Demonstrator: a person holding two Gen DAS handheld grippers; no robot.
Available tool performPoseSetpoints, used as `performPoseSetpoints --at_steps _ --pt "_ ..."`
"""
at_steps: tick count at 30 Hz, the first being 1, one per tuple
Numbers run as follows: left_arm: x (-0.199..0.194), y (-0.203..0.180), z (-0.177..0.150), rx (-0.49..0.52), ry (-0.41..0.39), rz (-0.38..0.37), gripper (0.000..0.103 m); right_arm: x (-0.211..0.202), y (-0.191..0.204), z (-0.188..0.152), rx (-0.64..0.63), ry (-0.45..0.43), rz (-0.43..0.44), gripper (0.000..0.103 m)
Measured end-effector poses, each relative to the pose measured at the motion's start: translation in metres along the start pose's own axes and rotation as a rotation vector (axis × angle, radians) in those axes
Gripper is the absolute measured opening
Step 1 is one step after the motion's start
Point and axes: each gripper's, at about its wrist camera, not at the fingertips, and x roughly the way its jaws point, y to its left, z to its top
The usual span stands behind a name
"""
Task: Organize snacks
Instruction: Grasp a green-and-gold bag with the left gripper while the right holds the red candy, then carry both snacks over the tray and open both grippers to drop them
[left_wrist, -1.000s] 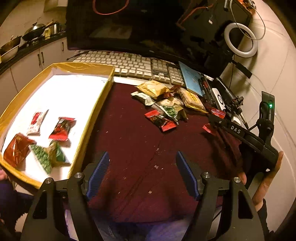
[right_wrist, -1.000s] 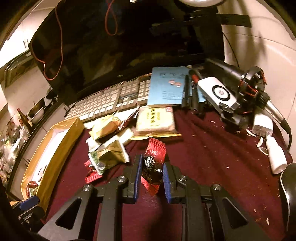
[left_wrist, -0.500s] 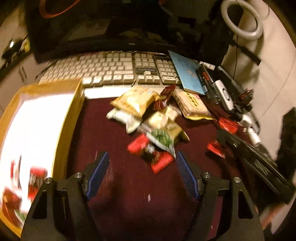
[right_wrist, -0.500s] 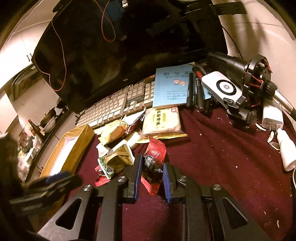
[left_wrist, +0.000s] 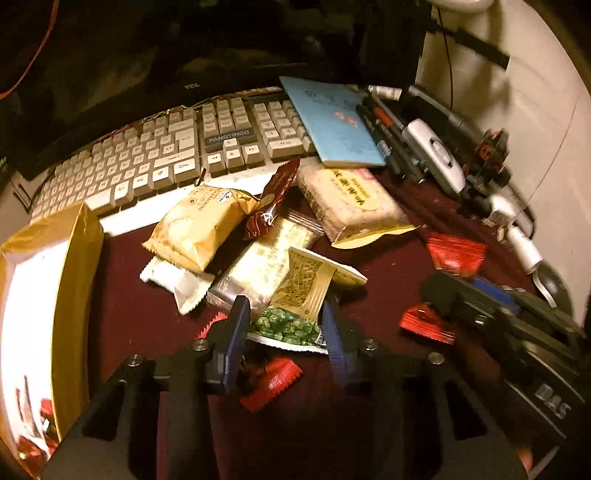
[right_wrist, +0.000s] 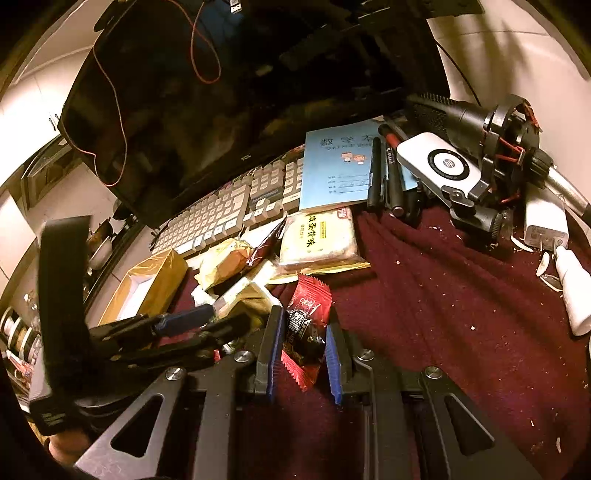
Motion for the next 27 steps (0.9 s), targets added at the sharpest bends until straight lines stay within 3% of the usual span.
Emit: performPoseSetpoints --at_steps 2,6,11,17,23,27 --pt "-0.007 0.000 -0.004 -0.003 -0.021 -0.014 0.010 0.001 0.001 0.000 -0.004 0.001 -0.005 0.021" --pt "-0.015 0.007 -0.007 -0.077 -0.018 -0.074 0.009 0.000 0.002 0.000 -0.008 -0.003 -0.006 0.021" --pt "-0.032 0.014 -0.019 -0.140 -0.057 -0.093 0.008 0.000 0.005 -0.001 -0.027 -0.004 -0.009 0.021" --pt "-0.093 0.044 -0.041 -0.269 -0.184 -0.144 0.007 -0.003 0.010 -0.002 -0.056 -0.016 0.004 0.021" --pt "-0.142 0.092 -0.067 -0.363 -0.264 -0.111 0.007 -0.007 0.028 -0.006 -0.083 0.001 0.092 0.021" --pt "-0.160 0.127 -0.082 -0.425 -0.295 -0.052 0.007 -0.006 0.072 -0.008 -0.119 0.034 0.199 0.021"
